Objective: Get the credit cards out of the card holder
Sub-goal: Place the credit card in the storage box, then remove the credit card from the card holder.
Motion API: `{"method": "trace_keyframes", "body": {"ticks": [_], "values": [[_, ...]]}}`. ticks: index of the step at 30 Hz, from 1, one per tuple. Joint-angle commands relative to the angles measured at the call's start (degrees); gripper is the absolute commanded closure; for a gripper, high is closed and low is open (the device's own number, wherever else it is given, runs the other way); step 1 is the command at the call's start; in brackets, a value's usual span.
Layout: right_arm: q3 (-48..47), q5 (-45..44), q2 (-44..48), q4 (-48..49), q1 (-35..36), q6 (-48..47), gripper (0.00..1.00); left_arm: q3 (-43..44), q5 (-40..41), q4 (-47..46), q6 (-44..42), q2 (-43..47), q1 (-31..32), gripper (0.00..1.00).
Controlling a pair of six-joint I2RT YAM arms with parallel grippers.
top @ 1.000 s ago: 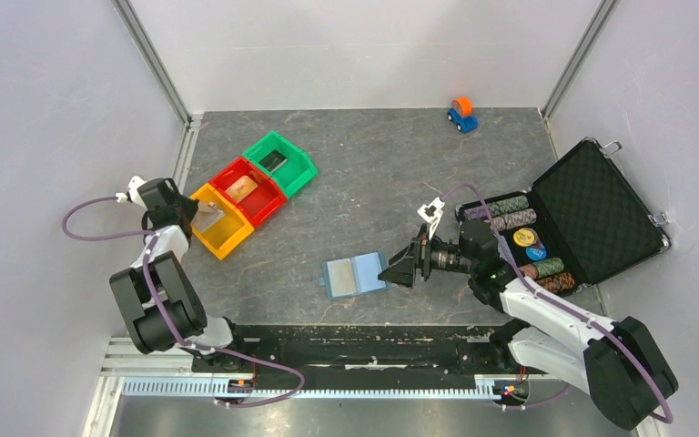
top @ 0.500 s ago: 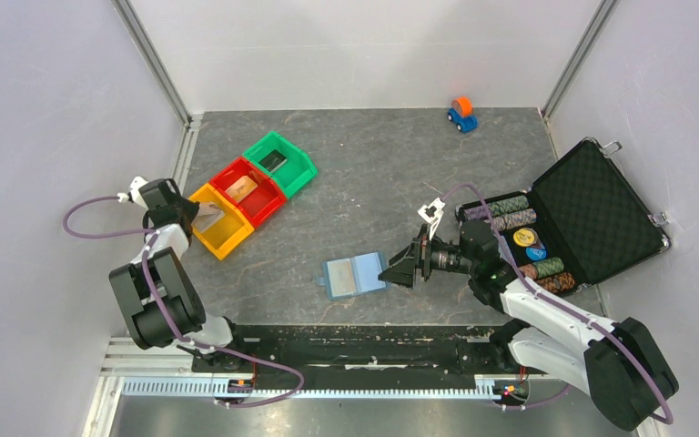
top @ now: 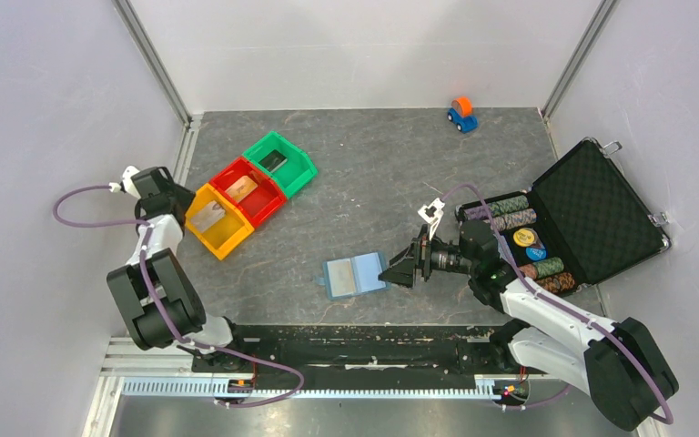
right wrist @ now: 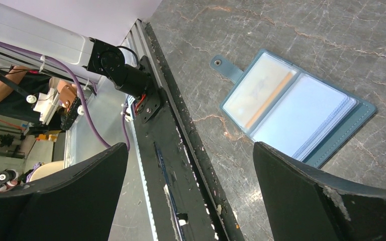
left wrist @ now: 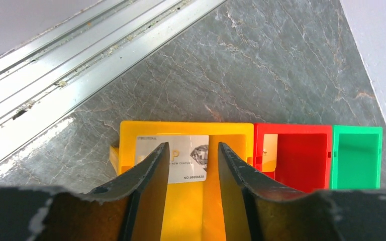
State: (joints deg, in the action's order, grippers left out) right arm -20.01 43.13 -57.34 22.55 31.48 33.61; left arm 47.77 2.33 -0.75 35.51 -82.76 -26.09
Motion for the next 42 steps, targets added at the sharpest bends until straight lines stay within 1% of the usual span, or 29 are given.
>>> {"method": "trace_keyframes", "body": {"ticks": [1,4,8,11,16,21,24,26,29,32,35,39,42], "values": [[-0.9,-1.1,0.0,0.3,-0.1,-0.6,0.02,5.7,2.3,7.4,-0.7,2.3,-0.3,0.52],[-1.1,-2.2,-0.2,-0.4,-0.1,-0.6,0.02,10.1,1.3,13.7,0.4,2.4,-0.2,0.49],[-1.3,-5.9,-0.3,-2.7,-0.2,-0.6,0.02,12.7,-7.7,18.8,0.1,3.1,0.6,0.46],[-2.0,-9.2,-0.8,-6.0,-0.1,-1.1,0.02,12.2,-12.2,21.3,-0.6,5.4,2.8,0.45],[-4.0,-14.3,-2.2,-12.2,-0.1,-3.1,0.02,10.2,-14.6,25.3,-3.4,12.8,10.4,0.43],[-4.6,-14.3,-4.1,-12.7,0.0,-3.3,0.01,5.7,-17.1,28.0,-3.8,20.4,19.9,0.43],[-5.2,-16.1,-5.2,-13.4,0.2,-3.2,0.08,2.0,-17.6,29.4,-3.1,23.5,26.8,0.43],[-6.0,-17.4,-6.1,-14.6,0.5,-3.1,0.11,-1.1,-18.2,29.3,-1.6,25.8,31.5,0.44],[-8.0,-19.7,-7.5,-16.3,1.8,-3.0,0.13,-6.0,-20.7,27.8,1.3,28.3,35.7,0.44],[-9.6,-21.4,-8.9,-16.7,3.0,-2.9,0.15,-11.1,-20.0,24.4,4.1,29.6,40.1,0.43],[-10.9,-21.8,-10.4,-16.3,3.9,-3.1,0.16,-15.7,-20.8,20.8,6.9,28.0,43.1,0.41],[-11.6,-22.8,-10.2,-15.9,4.8,-3.1,0.18,-17.3,-20.1,19.0,7.7,25.2,47.1,0.40],[-11.9,-23.3,-10.1,-16.0,4.9,-3.1,0.19,-19.5,-18.9,15.6,8.8,23.5,50.3,0.40]]}}
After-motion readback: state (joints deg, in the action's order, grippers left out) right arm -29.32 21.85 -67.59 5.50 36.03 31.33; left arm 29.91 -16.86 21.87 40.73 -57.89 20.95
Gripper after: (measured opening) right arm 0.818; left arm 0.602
